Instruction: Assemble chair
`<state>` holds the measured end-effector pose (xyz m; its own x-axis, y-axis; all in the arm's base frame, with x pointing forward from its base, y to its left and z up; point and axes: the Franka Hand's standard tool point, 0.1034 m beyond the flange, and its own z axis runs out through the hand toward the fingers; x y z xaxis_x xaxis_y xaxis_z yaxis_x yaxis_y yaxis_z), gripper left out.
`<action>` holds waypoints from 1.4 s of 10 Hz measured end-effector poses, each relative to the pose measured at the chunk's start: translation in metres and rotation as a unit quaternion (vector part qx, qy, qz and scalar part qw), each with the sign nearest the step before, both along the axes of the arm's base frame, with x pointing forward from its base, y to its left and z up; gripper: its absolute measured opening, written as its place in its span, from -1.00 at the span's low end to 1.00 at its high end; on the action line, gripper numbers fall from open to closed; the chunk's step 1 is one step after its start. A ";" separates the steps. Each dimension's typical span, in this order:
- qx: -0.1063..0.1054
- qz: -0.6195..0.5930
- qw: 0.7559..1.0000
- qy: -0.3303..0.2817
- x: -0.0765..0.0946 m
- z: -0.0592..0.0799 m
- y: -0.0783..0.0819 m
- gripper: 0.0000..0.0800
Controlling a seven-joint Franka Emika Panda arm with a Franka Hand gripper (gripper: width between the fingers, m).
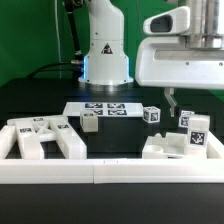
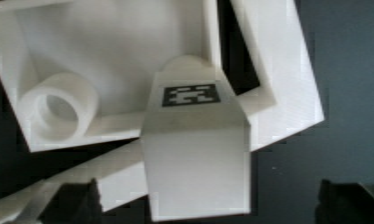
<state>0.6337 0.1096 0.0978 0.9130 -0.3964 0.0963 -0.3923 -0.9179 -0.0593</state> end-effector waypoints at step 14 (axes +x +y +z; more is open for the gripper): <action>-0.013 0.207 0.978 0.016 -0.082 0.017 -0.056 0.62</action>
Offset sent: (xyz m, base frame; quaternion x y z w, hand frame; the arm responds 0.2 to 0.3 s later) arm -0.0411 -0.0378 0.0065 0.0239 -0.0063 -0.0060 0.9997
